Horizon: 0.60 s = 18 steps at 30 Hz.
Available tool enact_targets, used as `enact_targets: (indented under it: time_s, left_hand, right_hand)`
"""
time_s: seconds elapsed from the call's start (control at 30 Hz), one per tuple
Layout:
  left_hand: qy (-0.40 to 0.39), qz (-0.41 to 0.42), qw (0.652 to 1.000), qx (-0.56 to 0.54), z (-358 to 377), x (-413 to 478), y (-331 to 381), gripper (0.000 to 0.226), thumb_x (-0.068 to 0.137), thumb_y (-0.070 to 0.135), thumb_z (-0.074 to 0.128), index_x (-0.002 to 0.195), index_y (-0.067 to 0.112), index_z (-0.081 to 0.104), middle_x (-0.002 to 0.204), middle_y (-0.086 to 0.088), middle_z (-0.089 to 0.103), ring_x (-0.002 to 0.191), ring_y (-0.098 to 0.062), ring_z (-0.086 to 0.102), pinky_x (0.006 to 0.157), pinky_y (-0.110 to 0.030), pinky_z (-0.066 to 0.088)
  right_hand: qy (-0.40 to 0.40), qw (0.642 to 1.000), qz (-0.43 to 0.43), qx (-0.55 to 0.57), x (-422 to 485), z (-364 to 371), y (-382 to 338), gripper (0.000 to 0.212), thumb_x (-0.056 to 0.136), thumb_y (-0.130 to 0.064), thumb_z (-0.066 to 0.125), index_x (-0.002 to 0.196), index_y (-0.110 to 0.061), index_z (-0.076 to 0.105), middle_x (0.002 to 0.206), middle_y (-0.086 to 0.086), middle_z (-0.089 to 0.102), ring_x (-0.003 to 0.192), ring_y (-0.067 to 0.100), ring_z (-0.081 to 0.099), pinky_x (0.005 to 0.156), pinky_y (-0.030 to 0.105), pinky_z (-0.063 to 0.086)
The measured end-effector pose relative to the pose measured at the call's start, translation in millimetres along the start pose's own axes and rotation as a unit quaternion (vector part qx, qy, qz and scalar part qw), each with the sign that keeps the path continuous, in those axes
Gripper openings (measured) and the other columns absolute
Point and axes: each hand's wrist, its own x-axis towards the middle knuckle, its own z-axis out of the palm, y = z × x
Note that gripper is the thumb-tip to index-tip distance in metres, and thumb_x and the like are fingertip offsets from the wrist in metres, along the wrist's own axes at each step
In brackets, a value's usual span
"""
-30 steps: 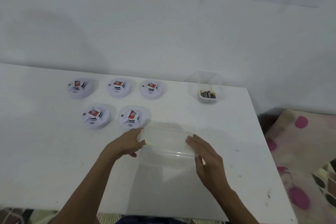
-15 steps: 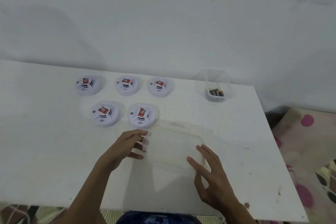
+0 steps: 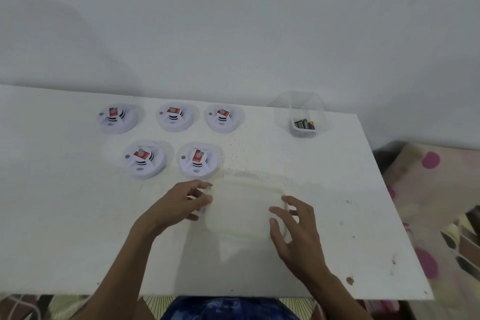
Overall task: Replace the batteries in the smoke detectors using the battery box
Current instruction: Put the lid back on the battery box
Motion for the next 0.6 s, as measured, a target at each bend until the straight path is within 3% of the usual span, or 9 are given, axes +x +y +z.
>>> enact_targets:
  time_s: [0.2, 0.4, 0.53, 0.6]
  left_hand:
    - [0.010, 0.015, 1.000, -0.014, 6, 1, -1, 0.036, 0.093, 0.025, 0.056, 0.129, 0.028, 0.054, 0.105, -0.009, 0.065, 0.097, -0.022, 0.063, 0.074, -0.034, 0.060]
    - [0.027, 0.028, 0.999, 0.002, 11, 3, -3, 0.040, 0.095, 0.026, 0.053, 0.135, 0.029, 0.048, 0.107, -0.006, 0.063, 0.099, -0.021, 0.061, 0.071, -0.030, 0.059]
    - [0.043, 0.035, 0.998, 0.024, 11, 6, -5, 0.041, 0.093, 0.031, 0.055, 0.134, 0.029, 0.049, 0.111, 0.001, 0.060, 0.098, -0.014, 0.061, 0.073, -0.030, 0.059]
    - [0.093, 0.051, 0.992, 0.071, 9, 7, -7, 0.040, 0.088, 0.036, 0.061, 0.128, 0.030, 0.054, 0.110, 0.006, 0.059, 0.095, -0.010, 0.062, 0.076, -0.031, 0.057]
  right_hand:
    - [0.004, 0.999, 0.028, -0.018, 5, 1, -5, 0.025, 0.087, -0.033, 0.053, 0.103, -0.021, 0.068, 0.123, 0.002, 0.053, 0.114, 0.019, 0.048, 0.080, 0.020, 0.045]
    - [0.015, 0.998, 0.065, 0.011, 7, 3, -9, 0.027, 0.088, -0.033, 0.051, 0.104, -0.021, 0.068, 0.125, 0.001, 0.052, 0.116, 0.015, 0.045, 0.086, 0.019, 0.041]
    - [0.008, 0.997, 0.078, 0.015, 9, 3, -11, 0.020, 0.088, -0.029, 0.056, 0.103, -0.022, 0.068, 0.125, 0.000, 0.051, 0.115, 0.013, 0.045, 0.087, 0.010, 0.036]
    - [0.006, 0.995, 0.098, 0.021, 9, 3, -13, 0.016, 0.086, -0.020, 0.064, 0.101, -0.024, 0.067, 0.125, -0.003, 0.049, 0.115, 0.010, 0.042, 0.085, 0.005, 0.033]
